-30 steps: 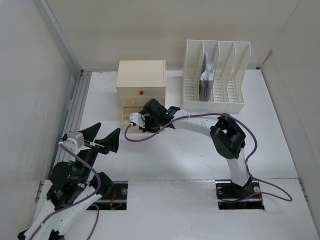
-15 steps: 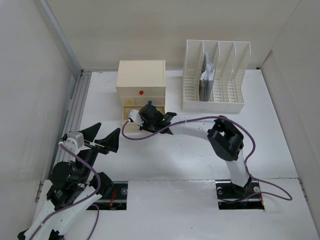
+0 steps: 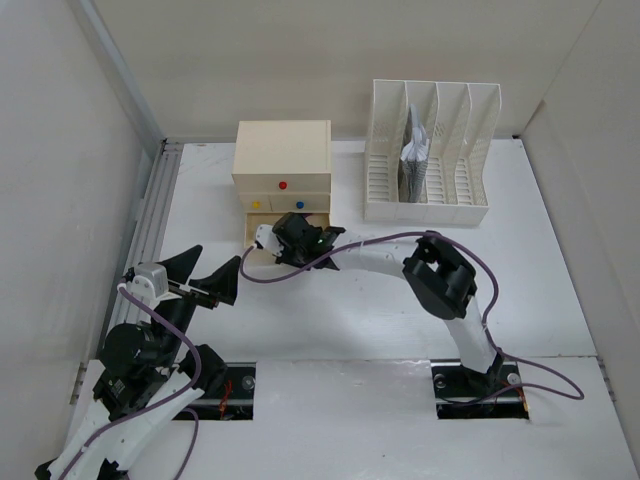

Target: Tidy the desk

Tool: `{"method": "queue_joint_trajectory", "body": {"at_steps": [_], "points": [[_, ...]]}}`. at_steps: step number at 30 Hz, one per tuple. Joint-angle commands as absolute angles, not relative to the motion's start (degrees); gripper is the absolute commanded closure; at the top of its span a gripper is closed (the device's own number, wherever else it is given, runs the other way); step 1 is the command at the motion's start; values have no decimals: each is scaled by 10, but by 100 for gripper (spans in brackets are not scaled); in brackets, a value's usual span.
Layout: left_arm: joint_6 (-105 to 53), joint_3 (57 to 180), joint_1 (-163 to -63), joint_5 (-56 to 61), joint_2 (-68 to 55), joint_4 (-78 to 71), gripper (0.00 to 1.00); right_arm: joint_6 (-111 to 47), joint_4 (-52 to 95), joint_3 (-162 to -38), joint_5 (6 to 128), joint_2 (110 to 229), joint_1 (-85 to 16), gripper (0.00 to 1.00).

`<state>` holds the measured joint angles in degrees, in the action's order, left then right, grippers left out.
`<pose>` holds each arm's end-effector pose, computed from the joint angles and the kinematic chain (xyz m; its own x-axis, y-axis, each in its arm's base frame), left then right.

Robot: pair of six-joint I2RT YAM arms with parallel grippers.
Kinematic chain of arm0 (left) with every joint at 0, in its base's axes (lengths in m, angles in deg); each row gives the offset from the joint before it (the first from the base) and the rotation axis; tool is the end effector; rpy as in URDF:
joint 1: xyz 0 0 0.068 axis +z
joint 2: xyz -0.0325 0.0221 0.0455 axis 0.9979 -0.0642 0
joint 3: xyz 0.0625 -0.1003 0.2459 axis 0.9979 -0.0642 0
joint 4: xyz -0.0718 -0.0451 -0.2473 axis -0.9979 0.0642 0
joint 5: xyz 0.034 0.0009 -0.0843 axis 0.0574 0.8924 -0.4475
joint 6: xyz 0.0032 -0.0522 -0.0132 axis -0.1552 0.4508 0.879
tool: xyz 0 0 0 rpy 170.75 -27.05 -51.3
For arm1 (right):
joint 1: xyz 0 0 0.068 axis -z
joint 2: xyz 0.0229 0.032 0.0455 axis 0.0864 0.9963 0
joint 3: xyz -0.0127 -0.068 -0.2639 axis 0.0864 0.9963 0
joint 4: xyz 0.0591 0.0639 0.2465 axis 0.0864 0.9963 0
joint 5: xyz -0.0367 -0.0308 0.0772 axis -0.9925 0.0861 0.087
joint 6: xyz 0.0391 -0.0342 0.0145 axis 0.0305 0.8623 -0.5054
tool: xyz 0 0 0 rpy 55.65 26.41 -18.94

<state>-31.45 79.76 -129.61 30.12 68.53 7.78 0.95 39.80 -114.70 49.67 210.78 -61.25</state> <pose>0.0274 -0.0096 0.3420 0.2477 -0.3731 -0.8941 0.4532 0.8603 -0.2334 0.2655 0.3869 0.1730 -0.0508 -0.8600 -0.5077 -0.8717 0.2863 -0.3977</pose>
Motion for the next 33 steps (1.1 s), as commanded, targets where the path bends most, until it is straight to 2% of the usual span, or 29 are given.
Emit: {"method": "queue_joint_trajectory", "body": {"at_steps": [1, 6, 11, 25, 31, 33], "points": [[-322, 796, -1295, 300, 787, 50, 9, 44, 290, -1204, 470, 2100, -580, 100], [-322, 796, -1295, 300, 787, 50, 9, 44, 290, -1232, 483, 2116, -580, 100], [-322, 796, -1295, 300, 787, 50, 9, 31, 270, -1257, 396, 2138, -580, 100], [-322, 796, -1295, 300, 787, 50, 9, 47, 243, -1292, 275, 2187, -574, 100], [-322, 796, -1295, 300, 787, 50, 9, 53, 243, -1298, 270, 2193, -564, 100], [-322, 796, -1295, 300, 787, 50, 9, 53, 243, -1284, 301, 2182, -564, 100]]}}
